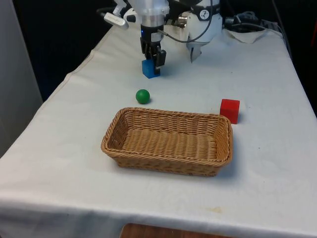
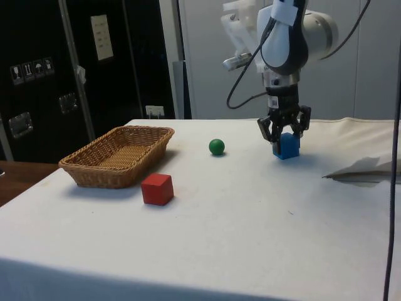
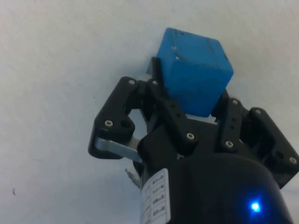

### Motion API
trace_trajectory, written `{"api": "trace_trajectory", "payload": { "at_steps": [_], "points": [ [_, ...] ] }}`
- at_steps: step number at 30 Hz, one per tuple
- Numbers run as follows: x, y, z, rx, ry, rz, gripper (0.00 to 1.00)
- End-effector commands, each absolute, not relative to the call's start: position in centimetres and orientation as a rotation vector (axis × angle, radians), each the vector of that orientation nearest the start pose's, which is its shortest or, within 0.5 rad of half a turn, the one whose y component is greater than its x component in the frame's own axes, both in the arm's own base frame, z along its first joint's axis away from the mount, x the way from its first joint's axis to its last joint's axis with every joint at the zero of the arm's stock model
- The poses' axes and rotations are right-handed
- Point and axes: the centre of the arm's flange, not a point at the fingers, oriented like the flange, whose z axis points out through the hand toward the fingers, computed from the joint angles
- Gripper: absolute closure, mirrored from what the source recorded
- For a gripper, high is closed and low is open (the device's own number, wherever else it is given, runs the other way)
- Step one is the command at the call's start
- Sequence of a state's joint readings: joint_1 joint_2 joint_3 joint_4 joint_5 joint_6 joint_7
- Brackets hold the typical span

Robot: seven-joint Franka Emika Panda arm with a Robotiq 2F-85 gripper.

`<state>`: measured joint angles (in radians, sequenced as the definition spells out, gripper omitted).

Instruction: Place all non-red objects into the basket.

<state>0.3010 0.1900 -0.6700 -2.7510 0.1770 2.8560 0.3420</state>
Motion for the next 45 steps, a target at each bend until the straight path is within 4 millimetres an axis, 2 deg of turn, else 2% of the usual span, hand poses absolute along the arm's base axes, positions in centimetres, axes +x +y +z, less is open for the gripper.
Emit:
{"api": "trace_trajectory", "payload": {
  "at_steps": [1, 13, 21, 40, 41, 45],
  "points": [
    [34.7, -15.7, 17.1, -2.896, 1.362, 0.036, 0.97],
    [35.3, -16.4, 18.3, -2.902, 1.331, 0.031, 0.97],
    [35.5, -16.0, 19.0, -2.888, 1.305, 0.008, 0.97],
    [39.3, -14.5, 23.1, -2.896, 1.176, -0.025, 0.97],
    [38.8, -14.5, 22.8, -2.885, 1.168, -0.032, 0.97],
    [40.5, -13.9, 24.0, -2.898, 1.163, -0.028, 0.97]
  ]
}}
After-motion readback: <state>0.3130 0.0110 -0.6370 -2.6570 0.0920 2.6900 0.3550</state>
